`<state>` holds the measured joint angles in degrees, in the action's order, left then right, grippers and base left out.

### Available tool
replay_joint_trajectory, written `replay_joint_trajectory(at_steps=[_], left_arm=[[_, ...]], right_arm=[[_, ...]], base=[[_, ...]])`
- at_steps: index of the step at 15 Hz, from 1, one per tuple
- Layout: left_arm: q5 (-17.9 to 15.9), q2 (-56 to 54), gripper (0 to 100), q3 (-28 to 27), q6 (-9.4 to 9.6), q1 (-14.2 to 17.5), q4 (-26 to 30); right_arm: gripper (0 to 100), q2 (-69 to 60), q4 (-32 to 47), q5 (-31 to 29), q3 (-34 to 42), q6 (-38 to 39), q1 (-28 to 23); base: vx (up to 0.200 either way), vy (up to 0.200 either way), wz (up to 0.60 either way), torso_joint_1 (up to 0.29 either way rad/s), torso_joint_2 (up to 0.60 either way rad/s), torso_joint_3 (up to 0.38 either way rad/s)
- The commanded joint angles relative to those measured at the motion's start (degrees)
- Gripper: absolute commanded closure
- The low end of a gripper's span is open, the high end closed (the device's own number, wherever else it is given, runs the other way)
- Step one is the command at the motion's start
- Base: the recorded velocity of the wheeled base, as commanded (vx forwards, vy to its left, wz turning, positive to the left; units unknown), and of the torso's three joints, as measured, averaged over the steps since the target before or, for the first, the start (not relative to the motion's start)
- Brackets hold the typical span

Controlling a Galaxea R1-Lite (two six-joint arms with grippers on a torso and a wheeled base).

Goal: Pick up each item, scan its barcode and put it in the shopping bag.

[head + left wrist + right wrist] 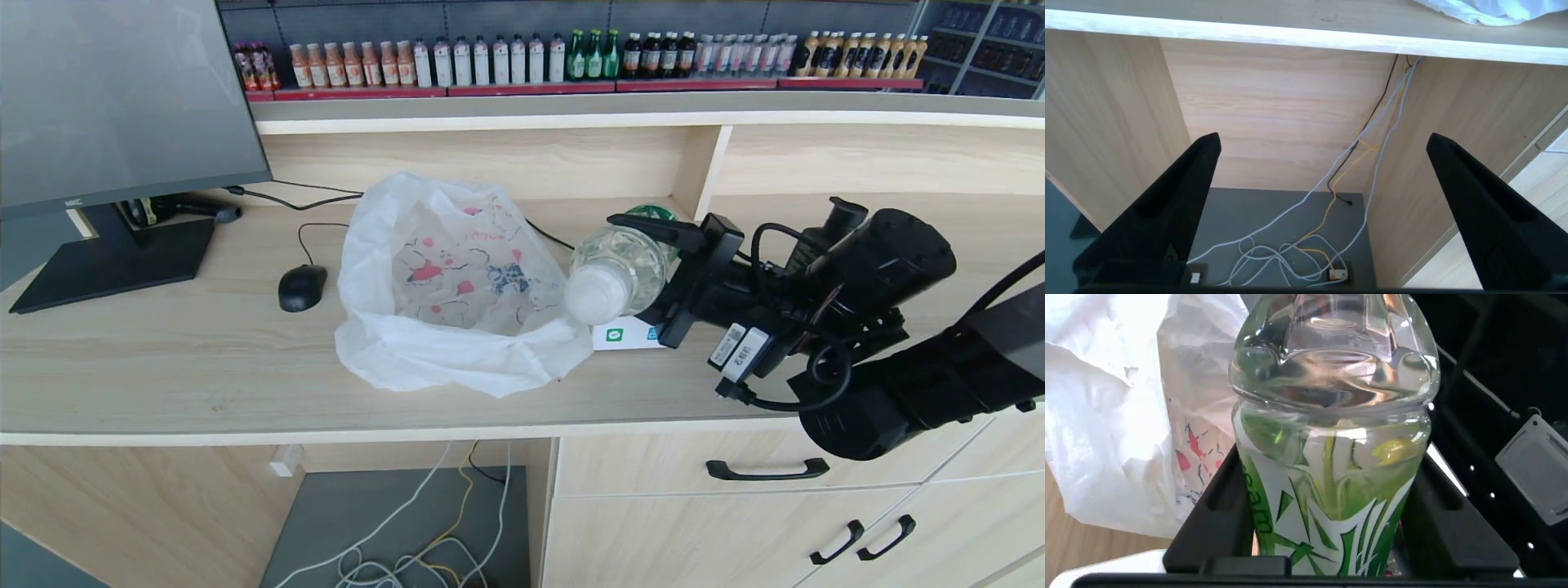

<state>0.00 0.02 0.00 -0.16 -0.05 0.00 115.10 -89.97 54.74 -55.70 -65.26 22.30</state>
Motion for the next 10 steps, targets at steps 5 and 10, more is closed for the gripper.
replay_joint_trajectory(at_steps=[5,10], left_arm=[[0.00,-0.02,0,0.00,-0.02,-0.04,0.00],[0.00,-0.02,0,0.00,-0.02,-0.04,0.00]], right_arm=[[100,1.26,-0.03,0.02,0.94,-0.22,0.12],[100,1.44,-0.03,0.02,0.86,-0.22,0.12]], base=[[0.000,0.000,0.00,0.000,0.00,0.000],[0.000,0.000,0.00,0.000,0.00,0.000]])
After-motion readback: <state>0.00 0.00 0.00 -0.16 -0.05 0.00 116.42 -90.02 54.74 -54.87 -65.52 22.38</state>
